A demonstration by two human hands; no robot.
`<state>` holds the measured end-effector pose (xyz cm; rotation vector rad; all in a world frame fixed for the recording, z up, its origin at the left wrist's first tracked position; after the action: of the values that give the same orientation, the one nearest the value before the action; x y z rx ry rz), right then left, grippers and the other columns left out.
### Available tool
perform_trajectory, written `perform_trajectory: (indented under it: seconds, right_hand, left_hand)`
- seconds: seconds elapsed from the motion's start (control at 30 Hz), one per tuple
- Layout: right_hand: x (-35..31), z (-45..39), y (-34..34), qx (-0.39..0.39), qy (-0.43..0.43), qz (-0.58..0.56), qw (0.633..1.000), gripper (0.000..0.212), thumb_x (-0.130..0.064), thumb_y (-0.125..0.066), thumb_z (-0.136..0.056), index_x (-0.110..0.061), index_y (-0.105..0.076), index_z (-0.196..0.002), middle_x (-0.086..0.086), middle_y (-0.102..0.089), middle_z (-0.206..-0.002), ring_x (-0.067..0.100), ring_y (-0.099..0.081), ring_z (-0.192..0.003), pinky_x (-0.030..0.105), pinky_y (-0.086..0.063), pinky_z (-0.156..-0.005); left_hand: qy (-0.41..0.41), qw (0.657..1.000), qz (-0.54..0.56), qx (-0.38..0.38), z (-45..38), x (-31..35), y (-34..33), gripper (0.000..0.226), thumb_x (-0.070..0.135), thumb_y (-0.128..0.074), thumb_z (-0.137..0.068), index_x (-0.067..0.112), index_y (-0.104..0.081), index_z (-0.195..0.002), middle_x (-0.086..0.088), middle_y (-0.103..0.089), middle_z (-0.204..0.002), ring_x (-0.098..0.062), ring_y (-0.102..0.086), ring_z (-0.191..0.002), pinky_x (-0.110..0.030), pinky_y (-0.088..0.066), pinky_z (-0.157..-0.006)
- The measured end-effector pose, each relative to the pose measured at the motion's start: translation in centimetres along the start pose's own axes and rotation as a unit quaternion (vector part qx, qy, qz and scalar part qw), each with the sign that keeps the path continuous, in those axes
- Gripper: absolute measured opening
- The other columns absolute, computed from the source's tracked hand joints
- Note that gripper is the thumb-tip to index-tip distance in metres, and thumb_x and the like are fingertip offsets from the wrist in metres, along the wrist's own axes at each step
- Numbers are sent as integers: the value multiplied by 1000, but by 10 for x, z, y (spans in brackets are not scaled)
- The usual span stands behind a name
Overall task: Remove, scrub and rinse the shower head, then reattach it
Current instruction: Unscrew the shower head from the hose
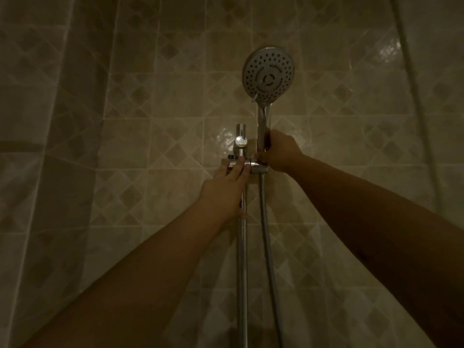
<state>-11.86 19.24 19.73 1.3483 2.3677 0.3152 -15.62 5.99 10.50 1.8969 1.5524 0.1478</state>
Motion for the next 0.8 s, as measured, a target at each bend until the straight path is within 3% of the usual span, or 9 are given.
perform_trajectory:
  seconds: [0.1,0.2,0.33,0.43,0.53,0.63,0.73,0.8]
  right_hand:
    - [-2,-1,-1,11,-10,-12,1000,30,-13,-75,-75,-19,-51,-93,-3,-55,-85,14,-53,-78,12,-33,-53]
    - [-3,-4,1,19,-20,-38,999,33,-8,-73,-77,-9,-57,-106,6,-62,-97,15,-58,-78,15,-42,-52]
    - [-9,-7,13,59,-18,-44,997,39,-13,-71,-81,-5,-55,-116,11,-64,-108,23,-62,-91,28,-51,-71]
    - [-2,-10,30,74,-32,-10,997,42,-13,-71,-81,-4,-55,-118,14,-63,-111,29,-62,-100,31,-50,-75]
    - [15,-2,41,40,-48,47,997,41,-11,-71,-80,-5,-55,-118,16,-63,-112,30,-63,-98,32,-53,-76]
    - [31,22,40,10,-77,19,997,33,-11,-72,-78,-10,-57,-107,12,-64,-106,19,-62,-82,25,-51,-61]
    - [39,55,31,-23,-106,-50,993,27,-11,-74,-76,-10,-60,-99,10,-65,-99,25,-65,-91,42,-59,-79]
    - [44,79,22,-54,-126,-85,987,24,-13,-75,-77,-12,-60,-95,8,-64,-95,25,-66,-91,45,-59,-81]
  left_hand:
    - [9,1000,-8,-9,4,4,4,130,58,-80,-65,25,9,-153,5,15,-163,-32,9,-149,-56,-46,-91]
    - [17,999,-17,-21,6,7,7,129,57,-79,-66,23,10,-153,3,16,-163,-33,10,-149,-60,-43,-92]
    - [26,999,-18,-37,8,8,7,128,56,-78,-68,23,11,-153,4,20,-162,-32,12,-148,-63,-42,-93]
    - [30,998,-12,-47,7,7,8,128,56,-78,-68,24,13,-153,6,22,-161,-31,14,-148,-65,-41,-95]
    - [32,998,0,-45,7,7,8,128,55,-79,-68,24,11,-153,6,20,-162,-31,12,-149,-65,-42,-95]
    - [33,998,2,-46,10,8,10,125,52,-80,-70,24,9,-153,5,19,-162,-31,11,-149,-65,-42,-95]
    - [32,998,30,-45,12,15,14,118,44,-79,-74,21,5,-154,1,16,-163,-32,10,-149,-65,-36,-103]
    - [8,989,144,-10,17,30,15,106,43,-78,-75,16,-12,-154,-5,-6,-163,-31,-9,-149,-52,-37,-108]
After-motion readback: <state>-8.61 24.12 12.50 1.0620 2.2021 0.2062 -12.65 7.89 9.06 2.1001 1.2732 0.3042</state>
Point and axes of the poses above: each hand's wrist, its own z-axis away from the middle knuckle, its own y-axis out of the back of the hand, x = y × z, the point moved 7 cm from there along -z, towards the middle knuckle
